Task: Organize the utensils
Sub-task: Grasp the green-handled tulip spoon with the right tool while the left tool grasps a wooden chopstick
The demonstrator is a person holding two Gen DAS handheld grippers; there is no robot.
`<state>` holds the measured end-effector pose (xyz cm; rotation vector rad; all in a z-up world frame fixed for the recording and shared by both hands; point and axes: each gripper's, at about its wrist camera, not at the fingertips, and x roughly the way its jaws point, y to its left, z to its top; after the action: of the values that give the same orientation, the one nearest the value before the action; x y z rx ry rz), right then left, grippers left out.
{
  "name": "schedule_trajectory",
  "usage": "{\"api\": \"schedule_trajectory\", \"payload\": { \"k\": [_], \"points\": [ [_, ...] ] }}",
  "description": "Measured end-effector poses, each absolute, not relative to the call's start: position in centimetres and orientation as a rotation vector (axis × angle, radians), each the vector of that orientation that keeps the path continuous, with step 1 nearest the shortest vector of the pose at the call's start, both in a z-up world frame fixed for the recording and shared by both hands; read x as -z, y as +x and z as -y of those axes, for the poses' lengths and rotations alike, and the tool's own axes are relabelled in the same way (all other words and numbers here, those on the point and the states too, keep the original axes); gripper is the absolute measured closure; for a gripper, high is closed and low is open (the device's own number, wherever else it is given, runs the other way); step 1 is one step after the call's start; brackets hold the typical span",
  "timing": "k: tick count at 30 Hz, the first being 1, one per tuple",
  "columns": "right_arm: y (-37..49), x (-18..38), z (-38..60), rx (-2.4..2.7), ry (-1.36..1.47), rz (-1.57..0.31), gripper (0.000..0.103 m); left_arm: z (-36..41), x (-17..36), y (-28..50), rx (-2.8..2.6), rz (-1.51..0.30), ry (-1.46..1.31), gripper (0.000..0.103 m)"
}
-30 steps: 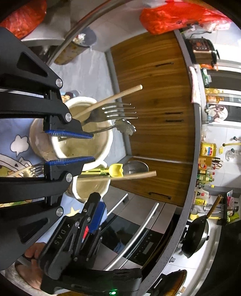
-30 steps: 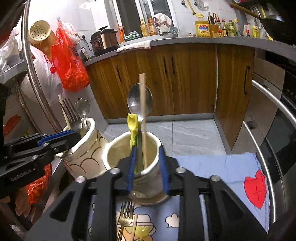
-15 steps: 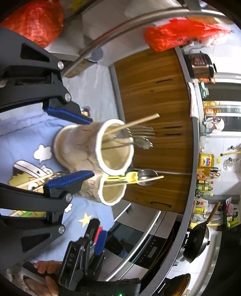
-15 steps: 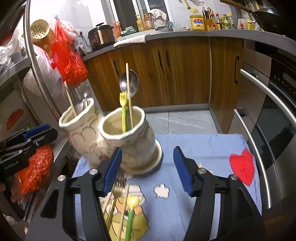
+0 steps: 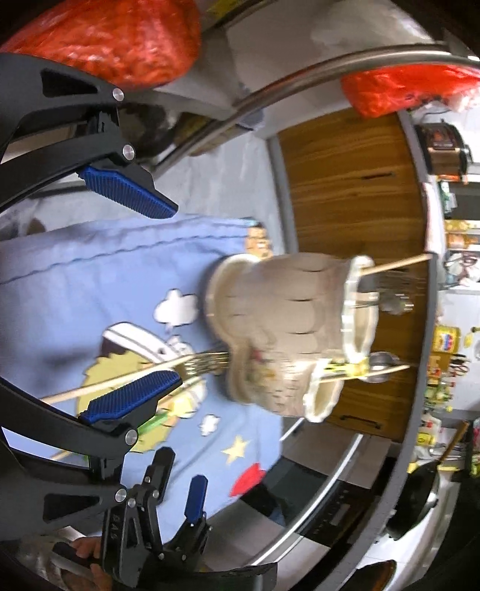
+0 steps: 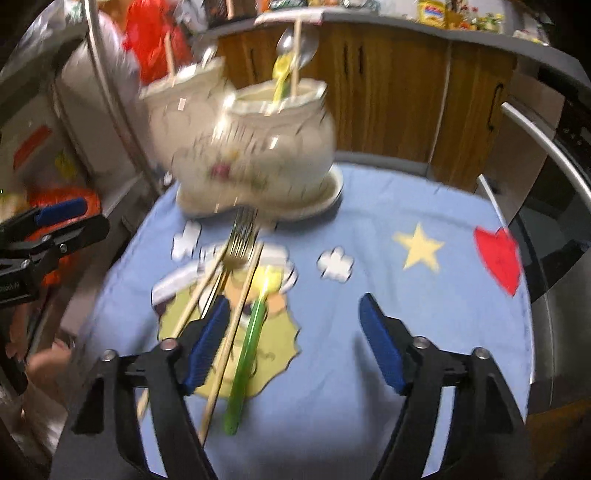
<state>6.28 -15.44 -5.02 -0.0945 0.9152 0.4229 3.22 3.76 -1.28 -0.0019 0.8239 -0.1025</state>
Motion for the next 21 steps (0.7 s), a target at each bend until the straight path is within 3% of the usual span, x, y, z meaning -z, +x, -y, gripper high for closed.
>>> {"api": "schedule_trajectory", "payload": {
  "k": [2, 8, 15, 17, 21],
  "points": [
    [6.0, 6.0, 14.7, -0.436, -0.114, -0.949, 0.051, -3.7, 2.3, 3.0, 0.103, -0.852, -0.014, 0.018],
    [6.0, 7.5, 12.9, -0.46, -0.154, -1.003, 0.074, -3.3, 3.6, 2.6, 0.116, -0.889, -0.017, 0.018],
    [6.7, 8.0, 11.9, -0.443, -0.178, -0.999, 0.081, -2.5, 3.9, 2.8, 0.125, -0.9, 0.001, 0.018],
    [6.5, 8.0, 11.7, -0.449, -0.193, -0.982, 0.09, -2.1, 4.1, 2.9, 0.129, -0.906, 0.008, 0.018],
    [6.5, 8.1, 11.9, -0.464, -0.16, -0.981, 0.094, -1.2, 4.6, 3.1, 0.143, -0.927, 0.024, 0.018]
  ]
}}
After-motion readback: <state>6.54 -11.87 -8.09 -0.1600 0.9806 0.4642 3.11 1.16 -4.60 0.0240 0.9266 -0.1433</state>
